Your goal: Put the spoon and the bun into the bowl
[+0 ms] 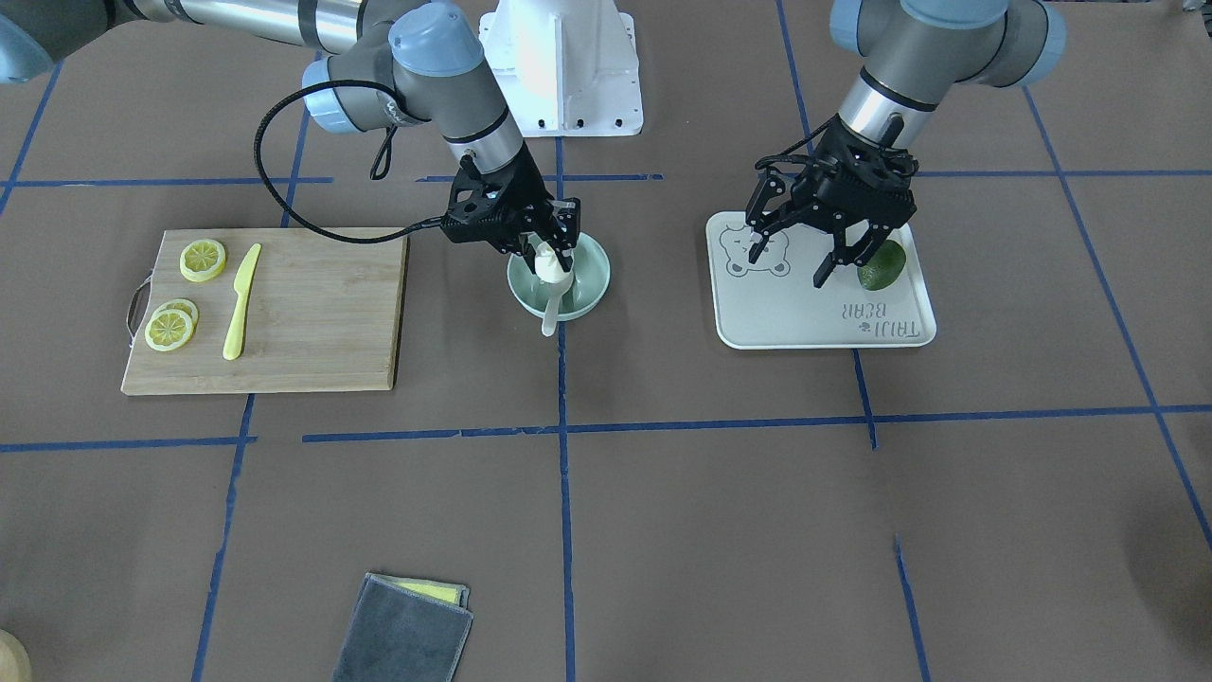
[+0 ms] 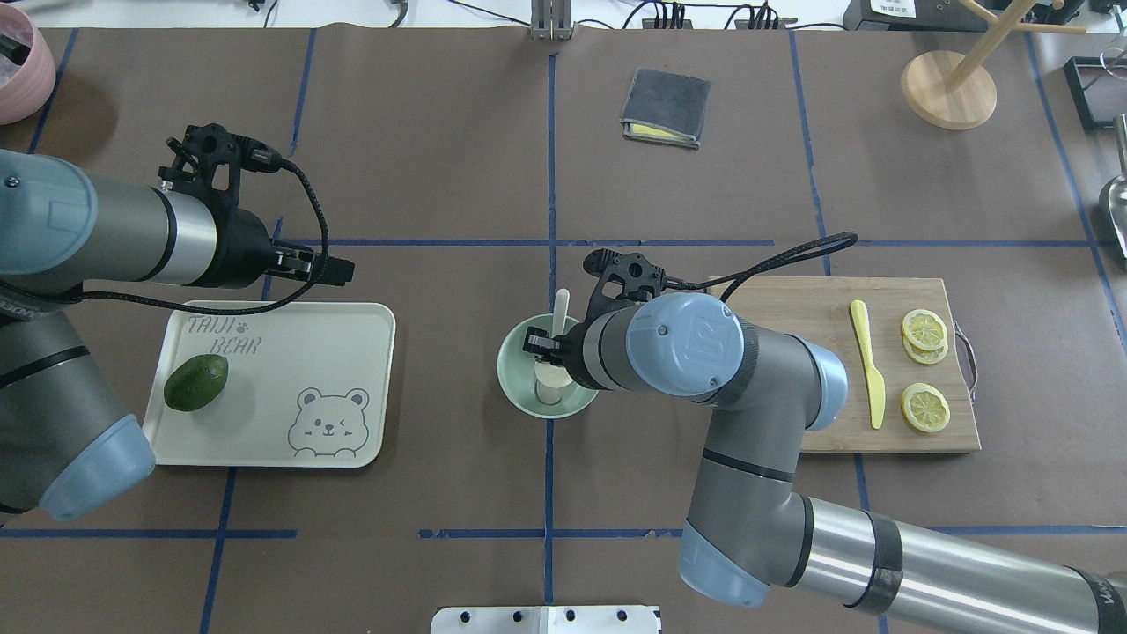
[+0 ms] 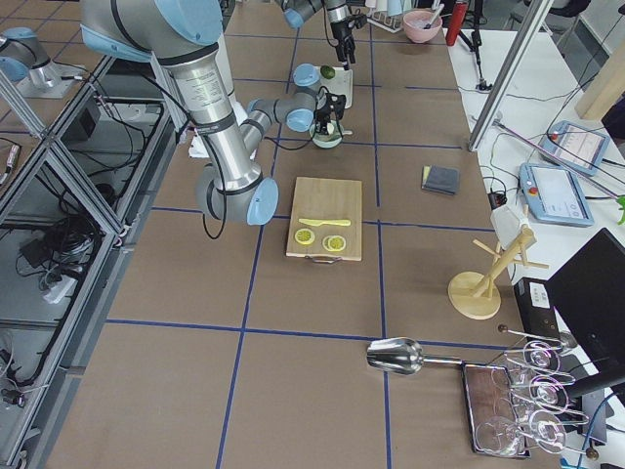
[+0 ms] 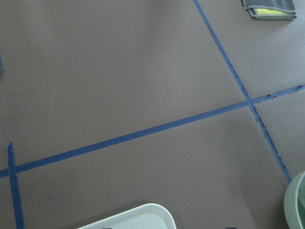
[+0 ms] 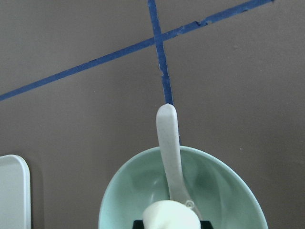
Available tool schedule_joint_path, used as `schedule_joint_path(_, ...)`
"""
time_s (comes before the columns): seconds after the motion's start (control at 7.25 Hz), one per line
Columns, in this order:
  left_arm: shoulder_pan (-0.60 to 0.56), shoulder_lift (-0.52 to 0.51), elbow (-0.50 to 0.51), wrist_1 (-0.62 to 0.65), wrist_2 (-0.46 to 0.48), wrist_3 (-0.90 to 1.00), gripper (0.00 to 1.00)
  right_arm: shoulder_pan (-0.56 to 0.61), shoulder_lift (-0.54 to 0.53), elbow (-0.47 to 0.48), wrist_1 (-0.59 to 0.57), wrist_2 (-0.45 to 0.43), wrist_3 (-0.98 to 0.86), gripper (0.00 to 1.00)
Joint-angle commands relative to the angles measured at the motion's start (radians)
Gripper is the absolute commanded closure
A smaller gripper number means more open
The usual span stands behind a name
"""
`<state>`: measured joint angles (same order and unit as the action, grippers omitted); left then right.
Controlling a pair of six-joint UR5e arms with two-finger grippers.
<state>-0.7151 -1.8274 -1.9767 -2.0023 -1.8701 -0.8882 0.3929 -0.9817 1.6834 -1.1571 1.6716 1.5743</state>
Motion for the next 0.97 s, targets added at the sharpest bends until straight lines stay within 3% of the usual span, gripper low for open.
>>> schedule_joint_path(0.0, 0.0, -0.003, 0.005, -0.001, 0.002, 0.0, 0.16, -0.002, 0.006, -0.005, -0.001, -0.003, 0.001, 0.18)
schedule_joint_path(0.14, 0.0, -0.001, 0.006, -0.001, 0.002, 0.002, 0.16, 0.0, 0.006, -0.002, 0.0, -0.003, 0.001, 0.02)
schedule_joint_path(0.41, -0.009, 0.01, 0.006, 0.0, 0.002, 0.07, 0.16, 0.039, -0.001, 0.022, -0.001, 0.017, -0.007, 0.0)
schedule_joint_path(0.69, -0.09, 0.084, -0.005, -0.001, -0.018, 0.212, 0.16, 0.262, -0.16, 0.131, 0.005, 0.324, -0.072, 0.0)
schedule_joint_path(0.83, -0.174, 0.13, -0.004, -0.001, -0.087, 0.332, 0.16, 0.37, -0.267, 0.154, 0.005, 0.426, -0.235, 0.0)
